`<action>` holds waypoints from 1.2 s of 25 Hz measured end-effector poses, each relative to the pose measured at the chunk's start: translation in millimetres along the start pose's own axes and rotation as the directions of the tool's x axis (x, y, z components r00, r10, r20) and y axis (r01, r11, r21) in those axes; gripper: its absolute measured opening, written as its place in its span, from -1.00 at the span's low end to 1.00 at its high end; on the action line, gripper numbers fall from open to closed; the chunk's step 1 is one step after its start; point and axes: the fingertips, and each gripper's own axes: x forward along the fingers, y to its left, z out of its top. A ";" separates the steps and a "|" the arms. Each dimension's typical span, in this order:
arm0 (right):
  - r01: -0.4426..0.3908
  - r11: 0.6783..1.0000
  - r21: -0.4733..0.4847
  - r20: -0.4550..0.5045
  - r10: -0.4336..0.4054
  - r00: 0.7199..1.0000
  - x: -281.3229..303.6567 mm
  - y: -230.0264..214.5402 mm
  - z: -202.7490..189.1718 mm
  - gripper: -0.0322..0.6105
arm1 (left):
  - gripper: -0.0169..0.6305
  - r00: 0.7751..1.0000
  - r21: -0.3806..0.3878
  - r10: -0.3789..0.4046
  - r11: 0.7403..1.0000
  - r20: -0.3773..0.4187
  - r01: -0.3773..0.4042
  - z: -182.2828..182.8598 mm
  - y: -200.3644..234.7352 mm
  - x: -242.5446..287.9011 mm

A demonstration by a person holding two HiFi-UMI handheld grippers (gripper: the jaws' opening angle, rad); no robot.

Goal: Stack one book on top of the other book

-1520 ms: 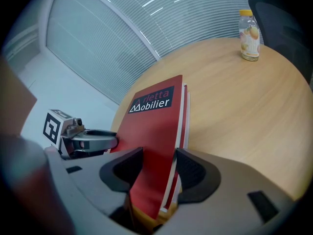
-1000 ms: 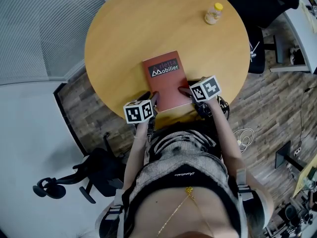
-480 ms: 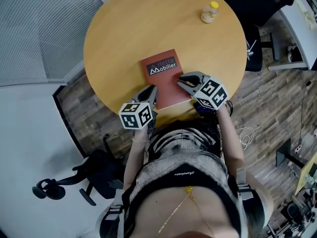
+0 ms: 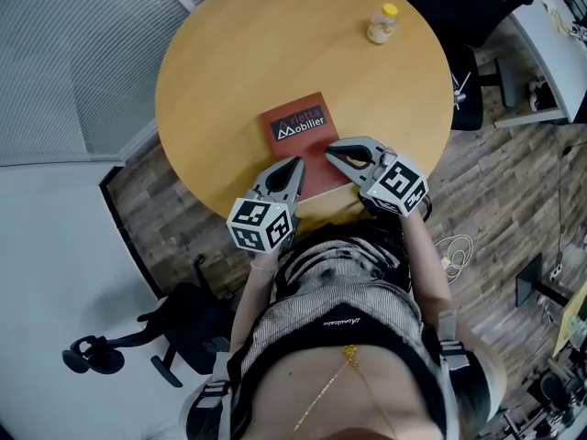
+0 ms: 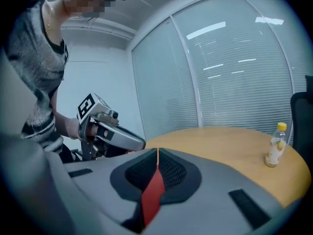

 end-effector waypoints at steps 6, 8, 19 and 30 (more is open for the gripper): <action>0.012 1.000 -0.014 0.096 -0.011 0.995 -7.2 11.1 32.1 -0.81 | -0.88 0.996 0.042 -0.038 0.998 0.082 0.035 34.2 -23.5 -10.0; 0.004 1.000 -0.025 0.137 -0.001 0.991 -10.7 15.9 46.7 -0.81 | -0.89 0.992 0.058 -0.052 0.997 0.113 0.045 46.7 -30.7 -13.8; 0.030 0.994 -0.109 0.307 0.005 0.952 -29.0 41.3 110.4 -0.82 | -0.89 0.972 0.153 -0.090 0.987 0.219 0.057 82.5 -56.4 -37.5; 0.101 0.990 -0.093 0.324 -0.066 0.944 -31.9 50.0 109.0 -0.83 | -0.89 0.969 0.196 -0.117 0.978 0.216 0.075 82.5 -58.6 -49.6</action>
